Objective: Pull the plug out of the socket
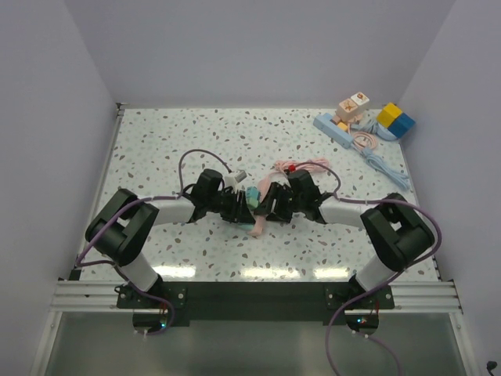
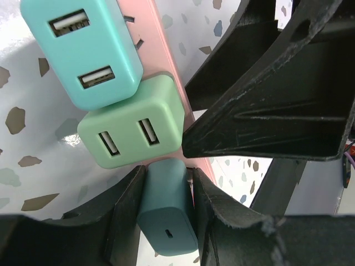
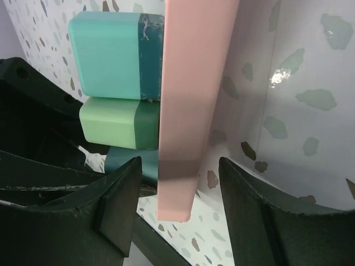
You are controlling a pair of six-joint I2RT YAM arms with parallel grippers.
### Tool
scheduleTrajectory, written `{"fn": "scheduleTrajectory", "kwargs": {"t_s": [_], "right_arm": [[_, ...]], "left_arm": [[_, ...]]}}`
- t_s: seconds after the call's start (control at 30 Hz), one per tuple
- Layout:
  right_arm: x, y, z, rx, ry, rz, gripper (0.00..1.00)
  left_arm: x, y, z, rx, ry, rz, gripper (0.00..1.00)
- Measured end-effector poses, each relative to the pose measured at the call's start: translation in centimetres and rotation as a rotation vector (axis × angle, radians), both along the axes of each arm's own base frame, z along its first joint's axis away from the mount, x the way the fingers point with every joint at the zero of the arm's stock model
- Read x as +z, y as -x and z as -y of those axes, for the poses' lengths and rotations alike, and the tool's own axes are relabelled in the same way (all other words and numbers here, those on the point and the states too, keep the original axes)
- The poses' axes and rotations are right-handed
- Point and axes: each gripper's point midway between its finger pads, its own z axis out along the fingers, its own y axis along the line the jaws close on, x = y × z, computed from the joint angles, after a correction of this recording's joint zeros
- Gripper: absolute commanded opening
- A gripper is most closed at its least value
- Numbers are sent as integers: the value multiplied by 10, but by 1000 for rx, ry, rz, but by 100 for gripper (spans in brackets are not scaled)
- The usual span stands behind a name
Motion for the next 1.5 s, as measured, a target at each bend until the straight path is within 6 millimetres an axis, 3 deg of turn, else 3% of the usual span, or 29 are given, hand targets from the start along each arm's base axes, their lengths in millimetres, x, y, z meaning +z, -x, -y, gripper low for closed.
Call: {"fn": "scheduleTrajectory", "kwargs": {"t_s": [0.17, 0.27, 0.37, 0.4, 0.5, 0.8, 0.97, 1.1, 1.3, 1.5], "right_arm": [[-8, 6, -7, 16, 10, -16, 42], [-14, 5, -13, 22, 8, -32, 40], [-17, 2, -19, 26, -1, -35, 26], [-18, 2, -19, 19, -5, -41, 15], [-18, 1, -20, 18, -7, -37, 0], [-15, -1, -27, 42, -33, -32, 0], [-22, -16, -7, 21, 41, -4, 0], [-22, -21, 1, 22, 60, 10, 0], [-19, -27, 19, 21, 122, 18, 0], [-17, -37, 36, 24, 210, 14, 0]], "left_arm": [[1, 0, 1, 5, 7, -6, 0], [1, 0, 1, 10, 9, -8, 0], [0, 0, 0, 20, 15, -13, 0], [0, 0, 0, 23, 17, -11, 0], [0, 0, -1, 30, 19, -9, 0], [12, -2, -24, 102, 9, 41, 0], [65, -29, -55, 191, 82, 178, 0], [86, -37, -59, 188, 90, 226, 0], [65, -24, -70, 171, -7, 160, 0], [42, -25, -118, 369, -184, 127, 0]]}}
